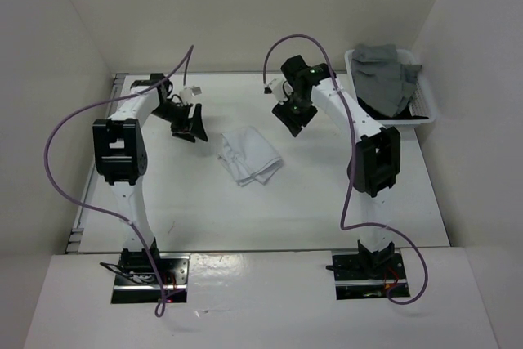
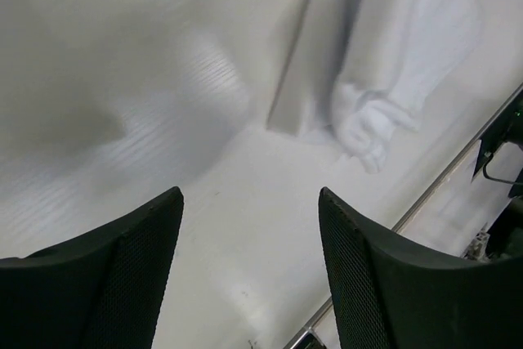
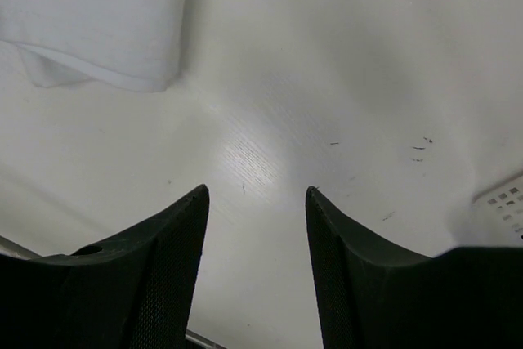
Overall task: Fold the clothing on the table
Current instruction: Fold the skirt
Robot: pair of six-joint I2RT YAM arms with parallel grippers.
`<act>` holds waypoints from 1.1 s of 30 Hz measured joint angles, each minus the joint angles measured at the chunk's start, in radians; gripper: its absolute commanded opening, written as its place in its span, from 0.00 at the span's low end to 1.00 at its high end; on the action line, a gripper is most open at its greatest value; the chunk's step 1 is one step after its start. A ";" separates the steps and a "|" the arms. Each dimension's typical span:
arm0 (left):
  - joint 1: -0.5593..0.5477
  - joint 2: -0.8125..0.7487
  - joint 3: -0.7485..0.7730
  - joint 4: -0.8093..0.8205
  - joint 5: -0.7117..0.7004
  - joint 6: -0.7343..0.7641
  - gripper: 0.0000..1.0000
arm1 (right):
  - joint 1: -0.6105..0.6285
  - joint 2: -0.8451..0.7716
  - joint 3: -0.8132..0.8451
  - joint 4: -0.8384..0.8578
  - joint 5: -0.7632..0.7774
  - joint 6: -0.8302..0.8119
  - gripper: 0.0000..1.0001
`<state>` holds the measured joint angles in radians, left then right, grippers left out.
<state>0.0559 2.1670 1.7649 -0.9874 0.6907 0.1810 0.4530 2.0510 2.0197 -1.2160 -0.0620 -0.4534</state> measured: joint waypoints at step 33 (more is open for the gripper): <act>-0.248 0.138 0.207 -0.025 -0.123 -0.080 0.67 | 0.023 0.055 -0.049 0.050 0.007 0.018 0.56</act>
<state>-0.1921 2.3047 1.9717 -1.0126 0.5678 0.1013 0.4755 2.1056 1.9705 -1.1656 -0.0551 -0.4355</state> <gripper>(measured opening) 0.697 0.561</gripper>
